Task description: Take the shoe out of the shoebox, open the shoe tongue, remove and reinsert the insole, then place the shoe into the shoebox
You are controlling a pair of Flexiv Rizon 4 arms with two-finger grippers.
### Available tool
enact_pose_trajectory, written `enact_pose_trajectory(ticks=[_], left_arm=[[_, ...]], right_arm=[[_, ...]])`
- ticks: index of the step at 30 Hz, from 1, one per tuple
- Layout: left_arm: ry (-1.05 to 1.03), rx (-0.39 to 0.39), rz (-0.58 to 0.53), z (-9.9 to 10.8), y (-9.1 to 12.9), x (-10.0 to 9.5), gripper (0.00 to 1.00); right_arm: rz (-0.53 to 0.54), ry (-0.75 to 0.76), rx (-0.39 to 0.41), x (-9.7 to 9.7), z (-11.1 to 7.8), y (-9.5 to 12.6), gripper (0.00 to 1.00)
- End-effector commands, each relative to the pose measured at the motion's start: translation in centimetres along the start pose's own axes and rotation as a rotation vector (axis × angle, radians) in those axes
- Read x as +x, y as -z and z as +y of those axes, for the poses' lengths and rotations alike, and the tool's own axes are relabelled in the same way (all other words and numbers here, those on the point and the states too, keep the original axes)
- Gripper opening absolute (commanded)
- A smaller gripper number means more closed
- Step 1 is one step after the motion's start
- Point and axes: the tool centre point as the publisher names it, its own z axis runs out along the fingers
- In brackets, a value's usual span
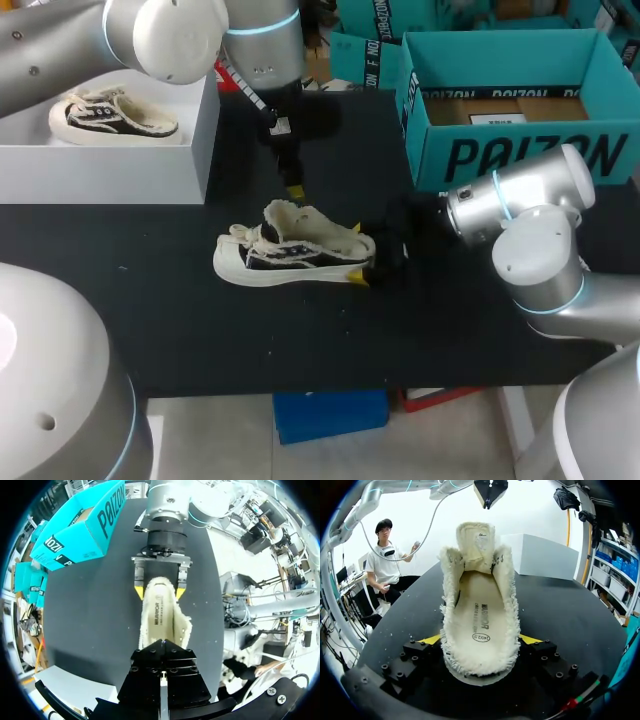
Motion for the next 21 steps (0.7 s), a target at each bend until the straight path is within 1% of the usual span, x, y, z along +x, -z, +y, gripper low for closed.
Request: enact_pose_trajectory(ticks=[1,3,12,21], left_arm=[[-0.001,0.0,0.0,0.0,-0.1,-0.1,0.0],[-0.001,0.0,0.0,0.0,-0.1,-0.1,0.0],[-0.037,0.026,0.031,0.1,-1.7,-0.2,0.0],[-0.076,0.019,0.042,-0.3,-3.3,0.1,0.0]], right_arm=[[0.001,-0.001,0.001,-0.1,-0.3,-0.2,0.0],[0.001,-0.001,0.001,-0.1,-0.3,-0.2,0.0],[0.001,-0.001,0.001,-0.1,-0.3,-0.2,0.0],[0.001,-0.001,0.001,-0.1,-0.3,-0.2,0.0]])
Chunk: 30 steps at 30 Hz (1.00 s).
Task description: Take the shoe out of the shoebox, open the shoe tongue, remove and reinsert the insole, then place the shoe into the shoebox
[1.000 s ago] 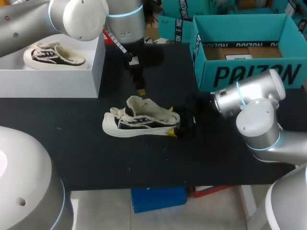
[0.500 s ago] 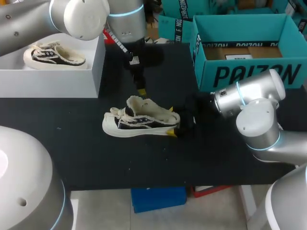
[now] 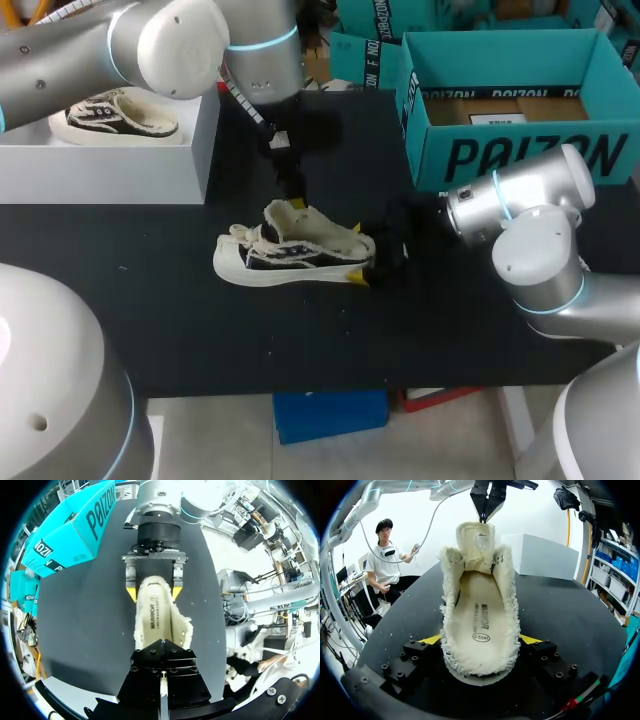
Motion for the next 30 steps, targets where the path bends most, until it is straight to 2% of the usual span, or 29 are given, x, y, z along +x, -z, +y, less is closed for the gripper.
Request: enact_pose_trajectory(ticks=[1,20,30], left_arm=[[-0.009,0.0,0.006,-0.4,-0.9,-0.1,0.0],[0.003,-0.024,0.107,-0.6,-5.7,-0.1,0.0],[0.008,-0.037,0.138,-0.8,-7.3,0.4,0.0]], right_arm=[[0.001,-0.001,0.001,-0.1,-0.3,-0.2,0.0],[0.001,-0.001,0.001,-0.1,-0.3,-0.2,0.0],[0.001,-0.001,0.001,-0.1,-0.3,-0.2,0.0]])
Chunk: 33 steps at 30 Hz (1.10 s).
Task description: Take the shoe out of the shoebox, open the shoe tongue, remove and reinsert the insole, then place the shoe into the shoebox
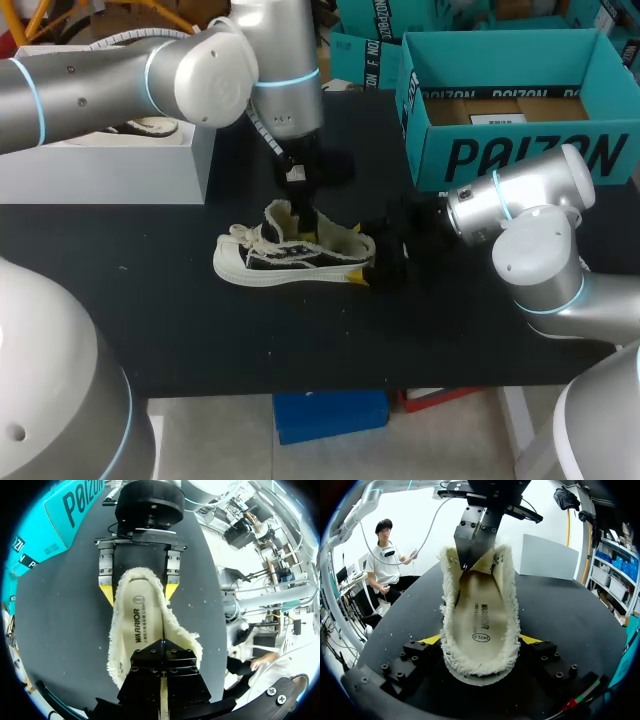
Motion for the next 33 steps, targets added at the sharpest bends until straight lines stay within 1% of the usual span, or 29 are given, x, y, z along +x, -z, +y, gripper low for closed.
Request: enact_pose_trajectory(ticks=[1,17,25,33], left_arm=[[0.007,-0.01,0.007,-0.2,-0.8,-0.3,0.0],[0.051,-0.045,0.02,0.5,-2.8,0.0,0.0],[0.054,-0.034,0.029,0.6,-3.5,0.1,0.0],[0.062,-0.029,0.028,0.6,-4.7,0.0,0.0]], right_arm=[[0.001,-0.001,0.001,-0.1,-0.3,-0.2,0.0],[0.001,-0.001,0.001,-0.1,-0.3,-0.2,0.0],[0.001,-0.001,0.001,-0.1,-0.3,-0.2,0.0],[0.001,-0.001,0.001,-0.1,-0.3,-0.2,0.0]])
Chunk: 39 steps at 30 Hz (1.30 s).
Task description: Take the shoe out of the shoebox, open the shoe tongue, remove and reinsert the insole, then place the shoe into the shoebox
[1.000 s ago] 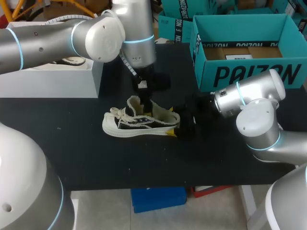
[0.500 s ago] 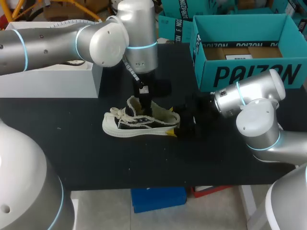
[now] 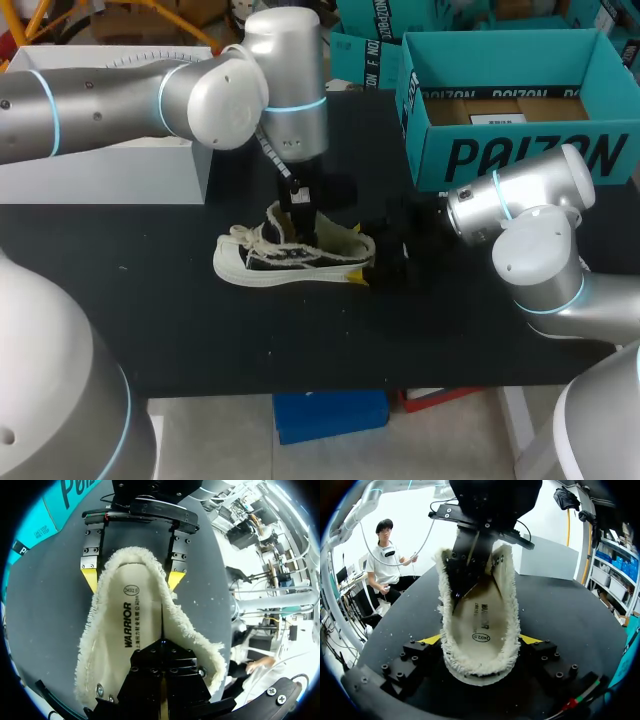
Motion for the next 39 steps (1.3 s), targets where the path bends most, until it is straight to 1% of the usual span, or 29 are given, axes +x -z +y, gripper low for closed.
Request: enact_pose_trajectory(ticks=[1,8,21,23,24,25,29,30,33,36,39], left_arm=[[0.002,0.007,-0.001,-0.1,-1.0,-0.1,0.0],[0.021,-0.007,-0.02,-0.2,-1.5,-0.2,0.0],[0.026,0.004,-0.018,0.1,-1.9,-0.2,0.0],[0.025,0.004,-0.025,0.2,-1.8,-0.2,0.32],[0.026,0.002,-0.031,0.2,-1.8,-0.2,0.34],[0.026,0.001,-0.033,0.2,-1.7,-0.2,0.33],[0.03,-0.009,-0.048,0.3,-1.7,-0.2,0.35],[0.032,-0.012,-0.054,0.3,-1.7,-0.2,0.33],[0.042,-0.026,-0.074,0.4,-1.7,-0.2,0.3],[0.064,-0.058,-0.108,0.5,-1.9,-0.2,0.29],[0.095,-0.104,-0.167,0.6,-2.2,-0.2,0.27]], right_arm=[[0.0,-0.002,0.001,-0.1,-0.3,-0.2,0.0],[0.0,-0.002,0.001,-0.1,-0.3,-0.2,0.0],[0.0,-0.002,0.001,-0.1,-0.3,-0.2,0.0],[0.0,-0.002,0.001,-0.1,-0.3,-0.2,0.0],[0.0,-0.002,0.001,-0.1,-0.3,-0.2,0.0],[0.0,-0.002,0.001,-0.1,-0.3,-0.2,0.0],[0.0,-0.002,0.001,-0.1,-0.3,-0.2,0.0],[0.0,-0.002,0.001,-0.1,-0.3,-0.2,0.0],[0.0,-0.002,0.001,-0.1,-0.3,-0.2,0.0],[0.0,-0.002,0.001,-0.1,-0.3,-0.2,0.0],[0.0,-0.002,0.001,-0.1,-0.3,-0.2,0.0]])
